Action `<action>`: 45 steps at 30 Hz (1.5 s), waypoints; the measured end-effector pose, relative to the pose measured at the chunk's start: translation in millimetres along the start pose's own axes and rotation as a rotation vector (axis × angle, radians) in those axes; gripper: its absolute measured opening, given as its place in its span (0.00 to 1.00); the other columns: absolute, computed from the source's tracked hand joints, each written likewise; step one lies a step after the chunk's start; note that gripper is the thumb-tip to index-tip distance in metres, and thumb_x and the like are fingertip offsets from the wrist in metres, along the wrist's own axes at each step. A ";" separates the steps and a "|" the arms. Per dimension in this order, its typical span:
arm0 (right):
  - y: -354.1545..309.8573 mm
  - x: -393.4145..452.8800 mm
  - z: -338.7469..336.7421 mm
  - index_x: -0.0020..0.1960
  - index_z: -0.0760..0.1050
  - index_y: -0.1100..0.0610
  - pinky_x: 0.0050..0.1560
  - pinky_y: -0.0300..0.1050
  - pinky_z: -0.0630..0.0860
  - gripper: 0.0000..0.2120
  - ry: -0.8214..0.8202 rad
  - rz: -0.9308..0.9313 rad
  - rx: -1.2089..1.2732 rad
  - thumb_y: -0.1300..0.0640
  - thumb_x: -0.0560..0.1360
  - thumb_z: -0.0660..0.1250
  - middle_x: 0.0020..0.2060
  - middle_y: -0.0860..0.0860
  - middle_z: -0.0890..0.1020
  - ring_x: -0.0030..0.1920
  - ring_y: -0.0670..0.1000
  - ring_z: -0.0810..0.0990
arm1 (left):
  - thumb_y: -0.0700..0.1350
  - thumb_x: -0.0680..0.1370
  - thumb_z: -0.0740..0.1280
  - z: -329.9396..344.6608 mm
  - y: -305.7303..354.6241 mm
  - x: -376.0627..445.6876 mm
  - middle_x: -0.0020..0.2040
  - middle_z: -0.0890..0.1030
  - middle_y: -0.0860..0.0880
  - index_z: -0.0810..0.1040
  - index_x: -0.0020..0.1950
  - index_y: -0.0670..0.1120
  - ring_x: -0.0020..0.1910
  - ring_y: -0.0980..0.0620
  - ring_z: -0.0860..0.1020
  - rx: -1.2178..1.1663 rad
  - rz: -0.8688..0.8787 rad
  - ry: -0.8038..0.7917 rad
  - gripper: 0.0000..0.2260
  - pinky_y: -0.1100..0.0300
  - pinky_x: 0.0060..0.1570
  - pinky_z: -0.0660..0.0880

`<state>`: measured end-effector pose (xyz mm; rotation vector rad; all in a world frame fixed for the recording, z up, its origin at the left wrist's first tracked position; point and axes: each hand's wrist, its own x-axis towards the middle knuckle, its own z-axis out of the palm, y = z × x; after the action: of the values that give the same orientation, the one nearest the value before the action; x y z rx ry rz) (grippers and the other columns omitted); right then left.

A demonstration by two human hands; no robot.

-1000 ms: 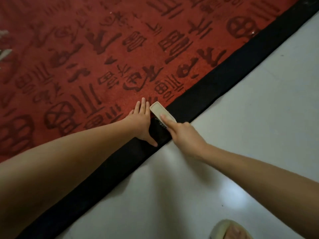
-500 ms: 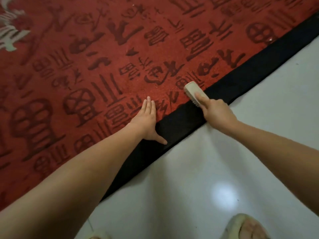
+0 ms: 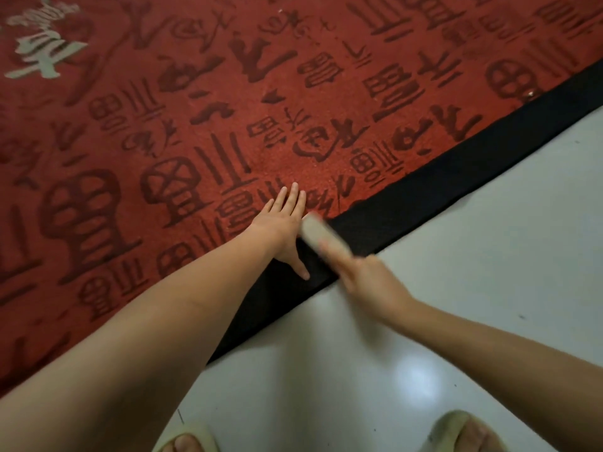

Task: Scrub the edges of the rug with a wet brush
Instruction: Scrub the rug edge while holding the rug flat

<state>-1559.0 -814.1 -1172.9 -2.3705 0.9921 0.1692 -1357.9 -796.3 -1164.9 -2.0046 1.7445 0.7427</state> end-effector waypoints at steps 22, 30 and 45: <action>58.4 -3.3 -36.1 0.75 0.55 0.36 0.45 0.51 0.73 0.25 0.015 0.014 -0.047 0.53 0.82 0.56 0.43 0.66 0.79 0.44 0.65 0.79 | 0.68 0.59 0.77 -18.4 23.3 5.7 0.76 0.31 0.35 0.30 0.75 0.35 0.77 0.34 0.39 0.235 -0.105 -0.177 0.71 0.40 0.75 0.54; 97.2 13.3 -67.3 0.73 0.66 0.45 0.54 0.52 0.73 0.20 0.242 0.267 0.106 0.53 0.82 0.57 0.56 0.65 0.80 0.54 0.65 0.78 | 0.69 0.57 0.77 -26.2 35.5 5.1 0.77 0.34 0.35 0.32 0.76 0.35 0.77 0.33 0.44 0.349 -0.119 -0.167 0.72 0.36 0.72 0.57; 118.0 -0.2 -75.5 0.74 0.56 0.37 0.48 0.49 0.71 0.22 0.047 0.019 -0.080 0.48 0.82 0.55 0.48 0.64 0.81 0.47 0.63 0.79 | 0.64 0.65 0.76 -70.2 81.4 45.5 0.78 0.31 0.43 0.31 0.78 0.46 0.76 0.34 0.37 -0.156 -0.098 -0.114 0.63 0.35 0.74 0.50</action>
<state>-1647.6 -922.1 -1162.5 -2.4477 1.0487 0.1638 -1424.1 -886.9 -1132.8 -2.0874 1.5553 0.9668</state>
